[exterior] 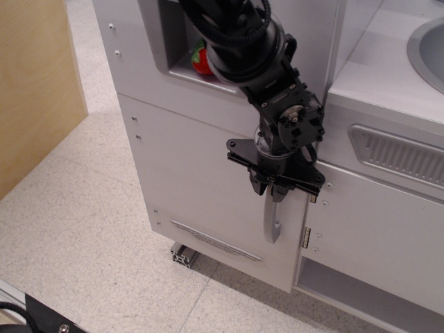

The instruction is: Open low fridge

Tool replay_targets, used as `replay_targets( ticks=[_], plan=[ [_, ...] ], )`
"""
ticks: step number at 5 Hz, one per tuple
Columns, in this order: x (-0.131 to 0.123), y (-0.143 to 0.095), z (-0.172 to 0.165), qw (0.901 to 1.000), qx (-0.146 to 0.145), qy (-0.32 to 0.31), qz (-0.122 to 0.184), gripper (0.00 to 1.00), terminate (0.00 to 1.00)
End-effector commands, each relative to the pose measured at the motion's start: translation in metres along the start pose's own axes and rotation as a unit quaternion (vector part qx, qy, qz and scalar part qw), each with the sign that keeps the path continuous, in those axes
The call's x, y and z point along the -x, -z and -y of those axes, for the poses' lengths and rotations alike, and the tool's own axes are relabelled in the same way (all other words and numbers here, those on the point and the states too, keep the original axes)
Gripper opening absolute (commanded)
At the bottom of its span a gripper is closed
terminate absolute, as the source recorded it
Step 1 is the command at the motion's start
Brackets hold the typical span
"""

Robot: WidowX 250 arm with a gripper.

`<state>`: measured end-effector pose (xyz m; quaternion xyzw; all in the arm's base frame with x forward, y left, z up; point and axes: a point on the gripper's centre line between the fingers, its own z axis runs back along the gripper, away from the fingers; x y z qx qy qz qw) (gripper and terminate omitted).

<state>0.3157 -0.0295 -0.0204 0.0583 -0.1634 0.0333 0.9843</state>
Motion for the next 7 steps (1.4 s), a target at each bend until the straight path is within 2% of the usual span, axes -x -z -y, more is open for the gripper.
replay_targets(
  ticks=[1, 3, 4, 5, 6, 7],
  plan=[
    [0.02, -0.013, -0.01, 0.9996, 0.003, 0.02, -0.02, 0.0, 0.0],
    [0.06, -0.028, -0.036, 0.9972, 0.002, 0.061, -0.045, 0.0, 0.0],
    [0.073, -0.045, -0.053, 0.997, -0.018, 0.062, -0.042, 1.0, 0.0],
    [0.066, -0.076, -0.058, 0.9965, 0.01, 0.069, -0.047, 1.0, 0.0],
    [0.046, -0.105, -0.055, 0.9975, 0.036, 0.05, -0.034, 1.0, 0.0],
    [0.03, -0.111, -0.04, 0.9983, 0.043, 0.037, -0.015, 1.0, 0.0]
  ],
)
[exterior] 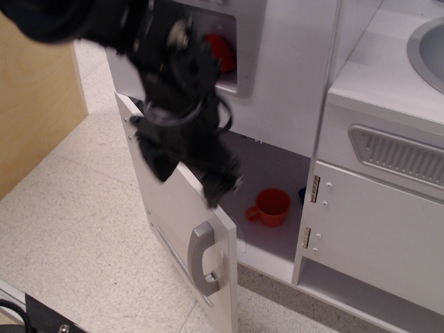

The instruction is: Open low fridge

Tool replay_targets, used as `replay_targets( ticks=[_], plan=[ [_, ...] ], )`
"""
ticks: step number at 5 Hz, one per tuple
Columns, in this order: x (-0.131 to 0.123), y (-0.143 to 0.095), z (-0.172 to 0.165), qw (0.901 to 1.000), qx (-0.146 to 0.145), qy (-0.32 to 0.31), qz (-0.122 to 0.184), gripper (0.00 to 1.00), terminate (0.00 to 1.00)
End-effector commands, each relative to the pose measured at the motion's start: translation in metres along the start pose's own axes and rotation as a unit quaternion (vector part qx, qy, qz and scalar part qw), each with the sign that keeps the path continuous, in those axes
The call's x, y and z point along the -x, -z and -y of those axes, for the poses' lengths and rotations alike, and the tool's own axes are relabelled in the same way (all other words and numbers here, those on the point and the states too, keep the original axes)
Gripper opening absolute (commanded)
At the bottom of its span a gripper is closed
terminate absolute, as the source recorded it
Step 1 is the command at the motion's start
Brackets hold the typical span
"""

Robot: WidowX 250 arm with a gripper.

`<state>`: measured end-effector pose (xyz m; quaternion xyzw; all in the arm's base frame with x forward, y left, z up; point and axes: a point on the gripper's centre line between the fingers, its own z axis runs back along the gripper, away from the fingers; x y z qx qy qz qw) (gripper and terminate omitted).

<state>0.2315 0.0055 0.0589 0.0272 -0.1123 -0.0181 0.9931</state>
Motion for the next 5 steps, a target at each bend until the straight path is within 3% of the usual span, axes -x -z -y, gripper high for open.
replay_targets(
  ticks=[1, 3, 5],
  plan=[
    [-0.041, 0.003, 0.023, 0.9991, 0.0, -0.017, 0.04, 1.0, 0.0],
    [-0.055, 0.054, 0.032, 0.9997, 0.002, -0.024, 0.005, 1.0, 0.0],
    [-0.027, 0.09, 0.014, 0.999, -0.022, -0.001, -0.038, 1.0, 0.0]
  ],
)
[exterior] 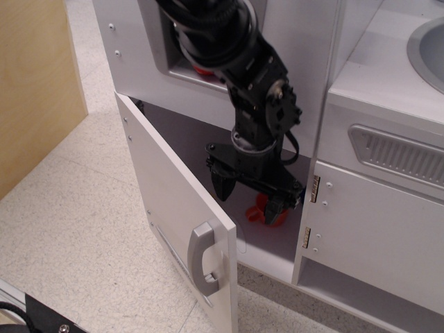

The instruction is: Open low fridge

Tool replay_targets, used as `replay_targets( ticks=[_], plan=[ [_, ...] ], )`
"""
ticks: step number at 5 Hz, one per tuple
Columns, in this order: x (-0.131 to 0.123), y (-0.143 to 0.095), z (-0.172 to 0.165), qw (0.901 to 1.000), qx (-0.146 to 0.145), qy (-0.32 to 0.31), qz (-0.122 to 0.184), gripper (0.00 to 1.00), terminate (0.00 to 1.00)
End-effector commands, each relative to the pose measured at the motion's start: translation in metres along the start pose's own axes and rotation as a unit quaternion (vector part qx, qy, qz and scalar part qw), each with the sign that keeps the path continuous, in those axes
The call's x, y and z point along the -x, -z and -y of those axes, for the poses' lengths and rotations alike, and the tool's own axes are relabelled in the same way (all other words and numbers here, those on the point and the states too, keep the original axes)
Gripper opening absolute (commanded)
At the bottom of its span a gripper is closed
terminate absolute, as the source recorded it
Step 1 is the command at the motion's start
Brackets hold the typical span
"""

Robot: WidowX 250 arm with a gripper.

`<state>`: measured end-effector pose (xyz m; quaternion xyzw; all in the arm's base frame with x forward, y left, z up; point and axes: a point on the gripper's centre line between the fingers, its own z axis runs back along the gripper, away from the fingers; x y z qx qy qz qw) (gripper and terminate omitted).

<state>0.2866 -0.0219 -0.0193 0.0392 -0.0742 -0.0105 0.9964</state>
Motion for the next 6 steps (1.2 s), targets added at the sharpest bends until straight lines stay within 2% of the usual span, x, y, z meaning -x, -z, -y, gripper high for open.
replay_targets(
  ticks=[1, 2, 4, 5, 6],
  plan=[
    [0.027, 0.007, -0.026, 0.9997, -0.017, 0.014, -0.008, 1.0, 0.0],
    [0.049, 0.002, -0.04, 0.9992, -0.016, 0.032, -0.016, 1.0, 0.0],
    [0.088, -0.004, -0.085, 0.997, -0.04, 0.064, -0.014, 1.0, 0.0],
    [0.101, -0.009, -0.108, 0.9962, -0.046, 0.073, -0.011, 1.0, 0.0],
    [0.104, -0.013, -0.123, 0.9961, -0.066, 0.059, 0.001, 1.0, 0.0]
  ],
)
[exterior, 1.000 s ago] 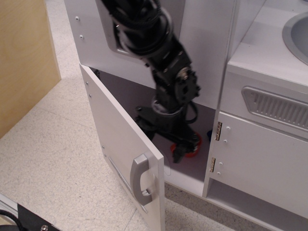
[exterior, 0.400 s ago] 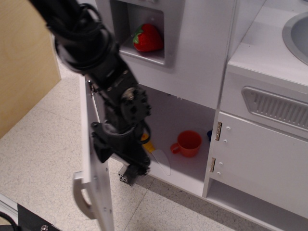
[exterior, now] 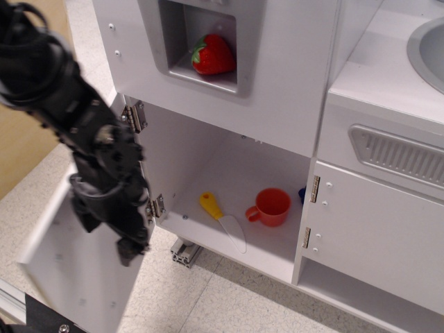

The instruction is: Open low fridge

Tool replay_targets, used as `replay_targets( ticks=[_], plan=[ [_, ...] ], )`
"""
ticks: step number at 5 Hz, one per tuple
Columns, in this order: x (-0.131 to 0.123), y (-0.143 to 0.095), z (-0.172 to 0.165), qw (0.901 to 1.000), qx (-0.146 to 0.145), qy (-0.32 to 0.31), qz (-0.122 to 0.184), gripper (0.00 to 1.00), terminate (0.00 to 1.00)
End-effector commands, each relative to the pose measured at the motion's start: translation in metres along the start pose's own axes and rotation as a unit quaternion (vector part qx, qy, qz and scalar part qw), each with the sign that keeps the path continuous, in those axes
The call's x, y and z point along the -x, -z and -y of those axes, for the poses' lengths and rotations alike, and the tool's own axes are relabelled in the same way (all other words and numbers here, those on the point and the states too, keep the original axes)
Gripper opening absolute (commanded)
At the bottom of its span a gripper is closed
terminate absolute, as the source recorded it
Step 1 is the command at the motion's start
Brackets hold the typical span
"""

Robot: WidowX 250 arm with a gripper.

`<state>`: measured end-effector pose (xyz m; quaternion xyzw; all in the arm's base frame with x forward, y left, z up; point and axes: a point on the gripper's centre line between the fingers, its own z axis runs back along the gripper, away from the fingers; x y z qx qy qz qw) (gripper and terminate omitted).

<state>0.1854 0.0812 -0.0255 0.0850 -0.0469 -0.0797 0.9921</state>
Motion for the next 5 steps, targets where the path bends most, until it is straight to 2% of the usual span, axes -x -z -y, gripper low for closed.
replay_targets(
  ticks=[1, 4, 5],
  plan=[
    [0.004, -0.0099, -0.0226, 0.9992, -0.027, -0.016, 0.023, 1.0, 0.0],
    [0.004, -0.0099, -0.0226, 0.9992, -0.027, -0.016, 0.023, 1.0, 0.0],
    [0.004, -0.0099, -0.0226, 0.9992, -0.027, -0.016, 0.023, 1.0, 1.0]
  ],
)
